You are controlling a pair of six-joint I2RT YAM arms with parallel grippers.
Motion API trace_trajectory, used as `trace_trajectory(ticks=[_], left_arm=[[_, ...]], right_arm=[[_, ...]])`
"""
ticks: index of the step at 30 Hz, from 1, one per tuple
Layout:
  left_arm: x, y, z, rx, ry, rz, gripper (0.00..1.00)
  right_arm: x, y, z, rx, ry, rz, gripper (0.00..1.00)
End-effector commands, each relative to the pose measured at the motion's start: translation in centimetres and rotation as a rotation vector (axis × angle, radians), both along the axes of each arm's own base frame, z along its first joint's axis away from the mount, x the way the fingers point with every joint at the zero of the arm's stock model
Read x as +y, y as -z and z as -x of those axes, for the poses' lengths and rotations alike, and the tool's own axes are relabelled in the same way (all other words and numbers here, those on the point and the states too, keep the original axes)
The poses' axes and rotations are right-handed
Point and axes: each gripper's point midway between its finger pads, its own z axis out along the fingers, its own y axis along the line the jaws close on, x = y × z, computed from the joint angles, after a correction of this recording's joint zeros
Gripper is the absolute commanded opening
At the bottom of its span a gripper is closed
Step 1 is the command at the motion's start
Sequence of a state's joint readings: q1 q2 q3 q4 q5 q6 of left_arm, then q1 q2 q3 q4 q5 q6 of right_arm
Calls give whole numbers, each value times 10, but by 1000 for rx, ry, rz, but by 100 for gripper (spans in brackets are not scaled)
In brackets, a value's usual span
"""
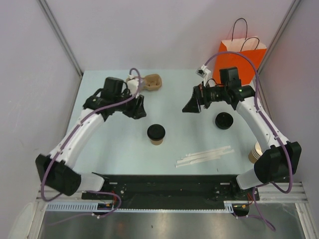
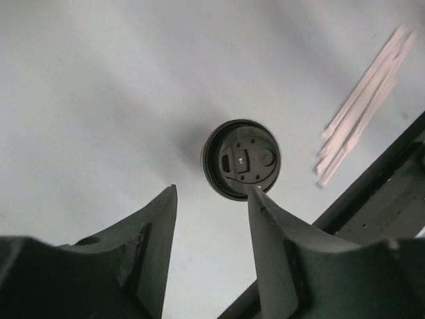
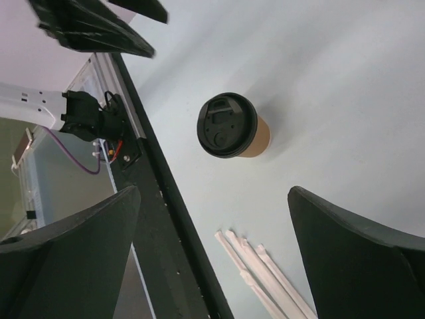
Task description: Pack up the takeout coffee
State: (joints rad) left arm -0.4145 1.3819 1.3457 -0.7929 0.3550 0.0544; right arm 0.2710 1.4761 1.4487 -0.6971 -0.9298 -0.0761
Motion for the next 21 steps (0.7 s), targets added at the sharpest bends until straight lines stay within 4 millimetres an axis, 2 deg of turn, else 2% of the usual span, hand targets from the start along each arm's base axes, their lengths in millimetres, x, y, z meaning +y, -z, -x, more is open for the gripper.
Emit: trace_trajectory(ticks=[1, 3, 4, 5, 6, 7, 9, 10, 12, 13, 15, 18, 19, 21], left_arm=[[-24, -46, 36, -91, 172, 286, 48], [-37, -35, 58, 34, 214, 404, 40], [-41, -32, 64, 77, 218, 441, 37], [-45, -21, 67, 109, 218, 478, 31], [-49, -21, 74, 177, 207, 531, 27], [-50, -19, 74, 187, 194, 549, 19], [-52, -9, 69, 191, 163, 575, 12], [-53, -5, 66, 192, 151, 576, 8], [-54, 4, 61, 203, 127, 580, 5], [-55, 9, 59, 215, 118, 575, 3], [-56, 21, 53, 242, 93, 562, 1], [-56, 35, 48, 281, 64, 548, 0], [-57, 39, 47, 291, 55, 547, 0], [-57, 47, 45, 321, 36, 546, 0]], right_arm=[[26, 2, 7, 51, -55, -63, 99], [40, 9, 12, 103, -77, -72, 94], [51, 13, 19, 128, -105, -74, 92], [60, 18, 19, 176, -118, -86, 87], [66, 22, 22, 204, -134, -91, 83], [72, 25, 25, 235, -148, -96, 80], [88, 36, 31, 296, -178, -100, 68], [93, 38, 30, 301, -187, -105, 58], [103, 49, 32, 358, -195, -102, 50], [107, 50, 32, 361, -204, -110, 42], [114, 60, 32, 421, -211, -111, 37], [121, 70, 32, 469, -220, -111, 24], [123, 74, 32, 475, -223, -109, 16], [127, 81, 35, 495, -229, -98, 13]])
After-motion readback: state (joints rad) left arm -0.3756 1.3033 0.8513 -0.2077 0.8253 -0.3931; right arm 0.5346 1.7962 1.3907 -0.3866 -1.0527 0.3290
